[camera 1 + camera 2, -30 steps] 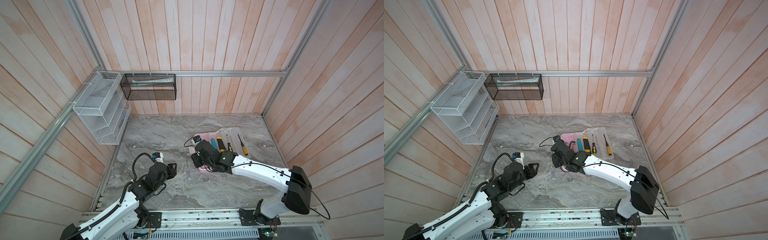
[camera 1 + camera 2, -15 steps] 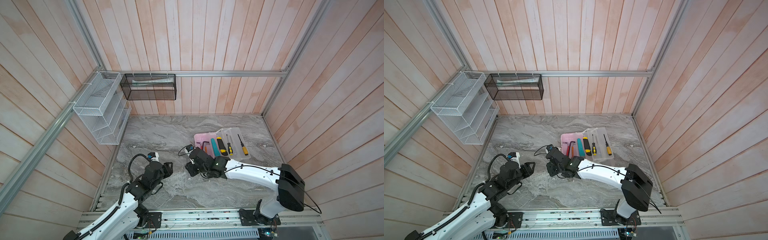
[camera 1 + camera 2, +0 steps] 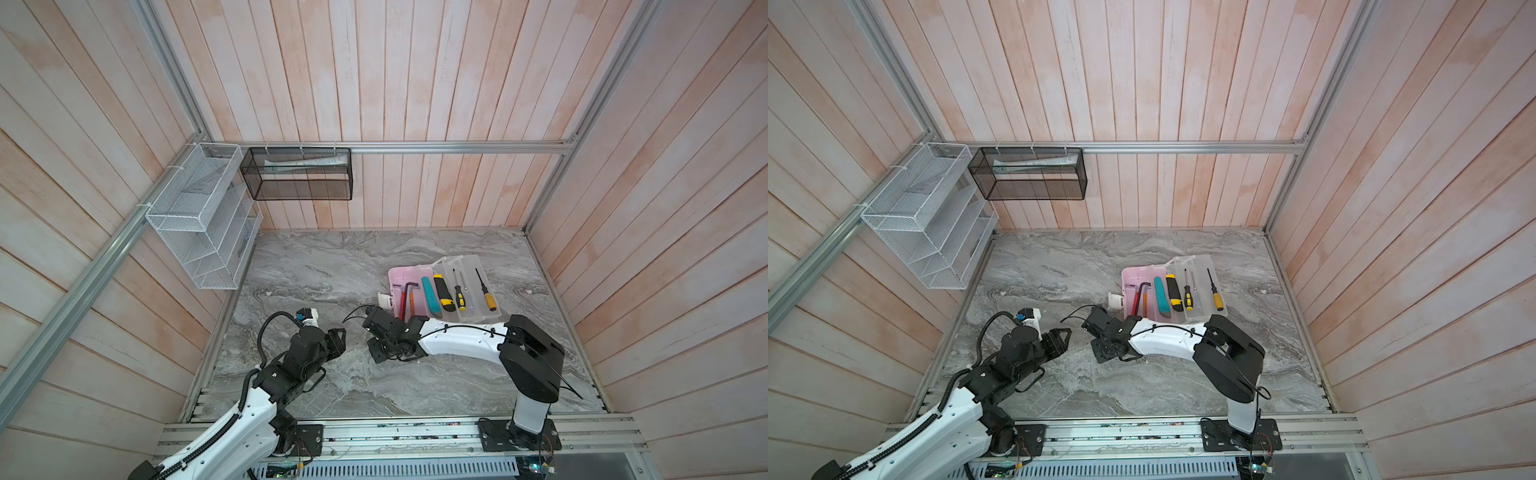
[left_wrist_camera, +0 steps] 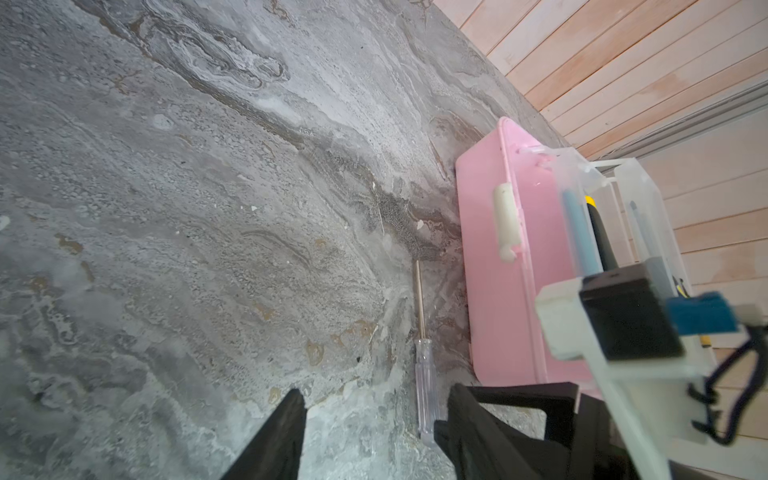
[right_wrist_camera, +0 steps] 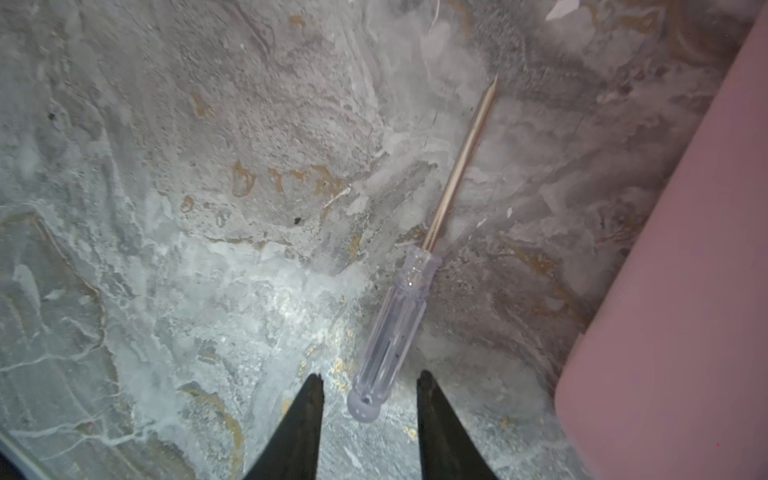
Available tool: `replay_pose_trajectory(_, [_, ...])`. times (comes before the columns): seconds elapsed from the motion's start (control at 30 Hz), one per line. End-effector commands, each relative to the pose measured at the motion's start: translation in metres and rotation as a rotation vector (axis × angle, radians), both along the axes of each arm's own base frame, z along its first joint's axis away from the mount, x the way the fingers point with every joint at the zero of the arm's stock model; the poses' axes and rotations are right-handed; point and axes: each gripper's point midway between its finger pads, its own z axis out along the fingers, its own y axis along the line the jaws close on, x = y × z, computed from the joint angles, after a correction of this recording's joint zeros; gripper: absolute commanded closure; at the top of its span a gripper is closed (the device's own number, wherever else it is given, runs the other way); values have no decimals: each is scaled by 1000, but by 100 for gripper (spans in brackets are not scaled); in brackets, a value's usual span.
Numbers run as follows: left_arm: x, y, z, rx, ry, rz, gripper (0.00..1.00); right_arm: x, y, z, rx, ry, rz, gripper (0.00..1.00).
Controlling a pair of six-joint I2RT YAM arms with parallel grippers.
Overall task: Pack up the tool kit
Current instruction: 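Move the right gripper over the clear-handled screwdriver and lower onto it, then close the right gripper on the clear-handled screwdriver's handle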
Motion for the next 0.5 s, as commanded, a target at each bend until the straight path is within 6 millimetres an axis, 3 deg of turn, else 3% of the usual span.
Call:
replay_pose_trajectory(0.0, [0, 1, -2, -9, -6, 7, 42, 5, -2, 2, -37, -16, -32, 62])
replay_pose_trajectory(0.47, [-1, 3, -10, -3, 0, 9, 42, 20, 1, -15, -118, -39, -36, 65])
